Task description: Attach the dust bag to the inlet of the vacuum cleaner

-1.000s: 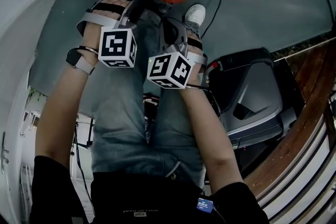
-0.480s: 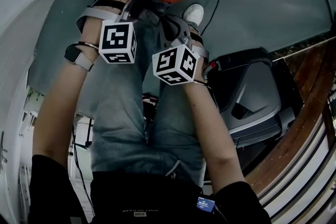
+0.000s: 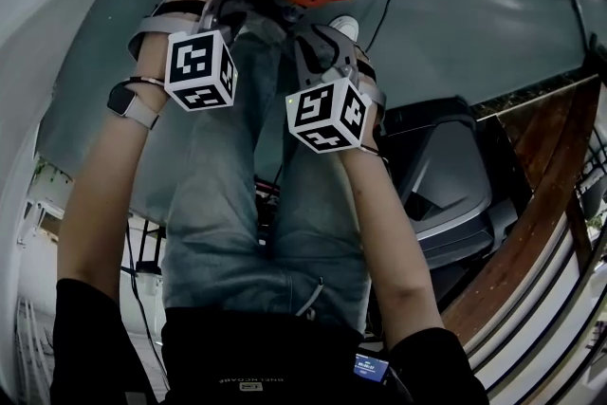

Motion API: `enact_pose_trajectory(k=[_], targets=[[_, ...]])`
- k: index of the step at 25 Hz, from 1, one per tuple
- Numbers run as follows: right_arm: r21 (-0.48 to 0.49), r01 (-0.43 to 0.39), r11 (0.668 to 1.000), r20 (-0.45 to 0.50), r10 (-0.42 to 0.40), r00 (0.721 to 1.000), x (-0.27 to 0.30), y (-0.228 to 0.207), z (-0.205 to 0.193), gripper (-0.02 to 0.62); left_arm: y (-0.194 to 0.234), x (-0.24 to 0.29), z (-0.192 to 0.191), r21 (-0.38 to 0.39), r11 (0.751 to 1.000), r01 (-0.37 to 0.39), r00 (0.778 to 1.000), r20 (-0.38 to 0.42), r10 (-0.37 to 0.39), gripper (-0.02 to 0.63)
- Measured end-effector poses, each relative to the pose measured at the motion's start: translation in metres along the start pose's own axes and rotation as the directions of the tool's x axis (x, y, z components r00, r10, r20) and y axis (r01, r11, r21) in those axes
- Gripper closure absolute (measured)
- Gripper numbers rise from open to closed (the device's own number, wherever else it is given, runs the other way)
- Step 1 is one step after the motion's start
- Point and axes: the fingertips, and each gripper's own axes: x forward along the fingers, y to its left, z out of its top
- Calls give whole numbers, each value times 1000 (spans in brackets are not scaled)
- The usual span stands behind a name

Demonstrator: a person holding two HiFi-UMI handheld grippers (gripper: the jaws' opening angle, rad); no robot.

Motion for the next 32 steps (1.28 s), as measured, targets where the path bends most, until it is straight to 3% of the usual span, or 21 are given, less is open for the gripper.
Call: enact_pose_trajectory(k=[6, 11, 14, 17, 21, 24, 32], targets=[[11, 49, 999, 24, -49, 999, -31, -19, 12, 486, 2, -32, -3, -93, 993, -74, 996, 47, 78, 448], [33, 68, 997, 35, -69, 997, -59, -28, 25, 488, 9, -70, -3, -210, 967, -146, 983, 81, 166, 457], [40, 95, 995, 66, -97, 993, -87, -42, 39, 513, 21, -103, 8, -310, 933, -185, 966, 115, 230, 540], [53, 115, 992, 110, -120, 987, -117, -54, 63, 547, 36, -144, 20, -430, 881, -200, 939, 171, 297, 582], [55, 125, 991, 157, -133, 979, -159, -55, 94, 561, 43, -202, 33, -576, 800, -168, 898, 244, 365, 591], [39, 139, 990, 203, -144, 969, -196, -57, 121, 568, 46, -243, 46, -642, 751, -152, 862, 286, 419, 591], [14, 183, 983, 344, -177, 922, -305, -46, 193, 569, 47, -355, 70, -682, 707, -188, 786, 327, 525, 591]])
